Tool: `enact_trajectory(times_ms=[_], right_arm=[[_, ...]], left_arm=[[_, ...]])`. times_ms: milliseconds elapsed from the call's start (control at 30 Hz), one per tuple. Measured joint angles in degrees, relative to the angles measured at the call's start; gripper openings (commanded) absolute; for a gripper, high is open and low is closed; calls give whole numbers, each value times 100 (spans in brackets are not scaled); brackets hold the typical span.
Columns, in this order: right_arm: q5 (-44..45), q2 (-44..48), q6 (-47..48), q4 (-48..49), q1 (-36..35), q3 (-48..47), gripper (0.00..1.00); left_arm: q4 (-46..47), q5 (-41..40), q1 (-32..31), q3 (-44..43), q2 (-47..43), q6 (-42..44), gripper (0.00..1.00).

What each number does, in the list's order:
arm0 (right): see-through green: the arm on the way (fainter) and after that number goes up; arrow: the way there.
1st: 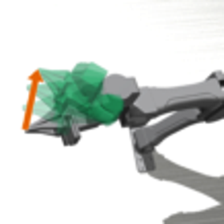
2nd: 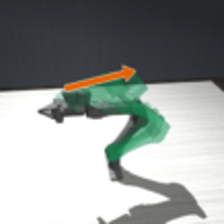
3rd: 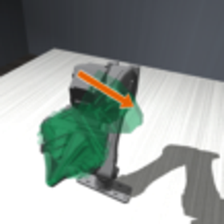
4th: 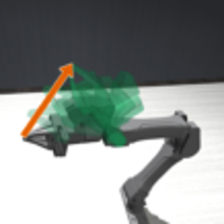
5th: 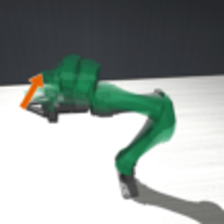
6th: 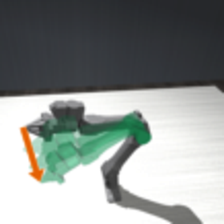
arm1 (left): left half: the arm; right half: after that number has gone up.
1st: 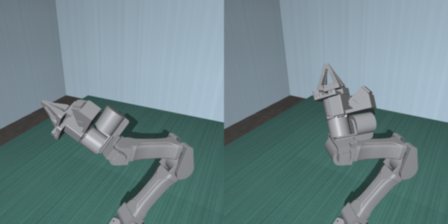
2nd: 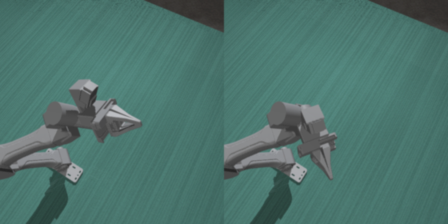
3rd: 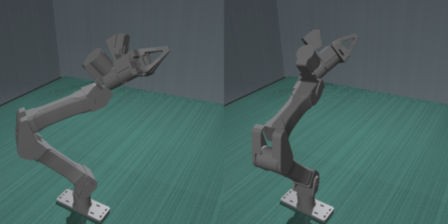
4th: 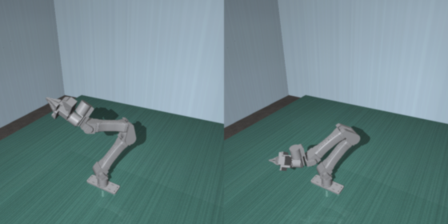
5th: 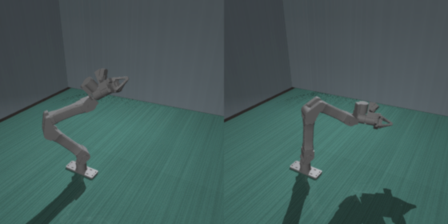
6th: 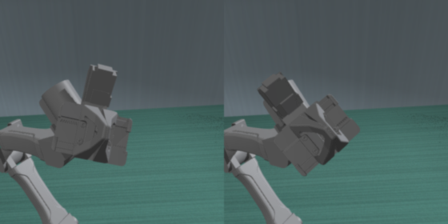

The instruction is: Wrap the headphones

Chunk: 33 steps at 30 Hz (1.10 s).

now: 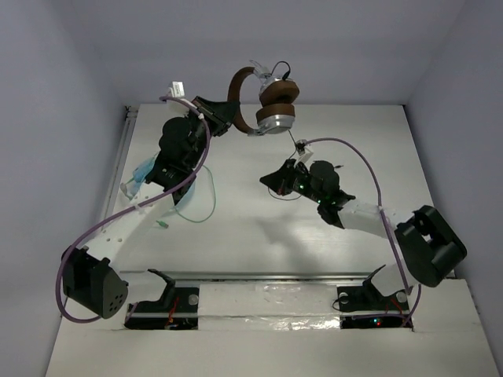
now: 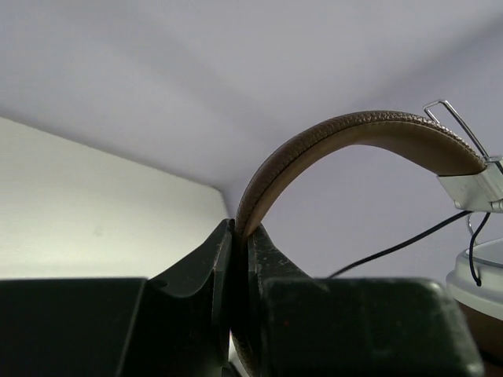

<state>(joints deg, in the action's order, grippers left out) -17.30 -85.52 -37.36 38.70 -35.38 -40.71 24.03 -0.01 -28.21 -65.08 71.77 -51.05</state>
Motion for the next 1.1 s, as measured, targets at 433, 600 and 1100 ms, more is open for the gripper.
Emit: enact_trajectory(times_ms=[433,600,1100], right_arm=[[2758,1648,15,-4153,-2433,-258,0],[3707,1954,-17,-5890,-3182,-968,0],[5025,1228,168,-8605,-4232,-3049,0]], left_arm=[[-442,-3311,-319,605,-116,1294,0],[-306,-4424,-1073,1156,-319,1928,0],[-693,-5847,-2590,2304,-354,2811,0]])
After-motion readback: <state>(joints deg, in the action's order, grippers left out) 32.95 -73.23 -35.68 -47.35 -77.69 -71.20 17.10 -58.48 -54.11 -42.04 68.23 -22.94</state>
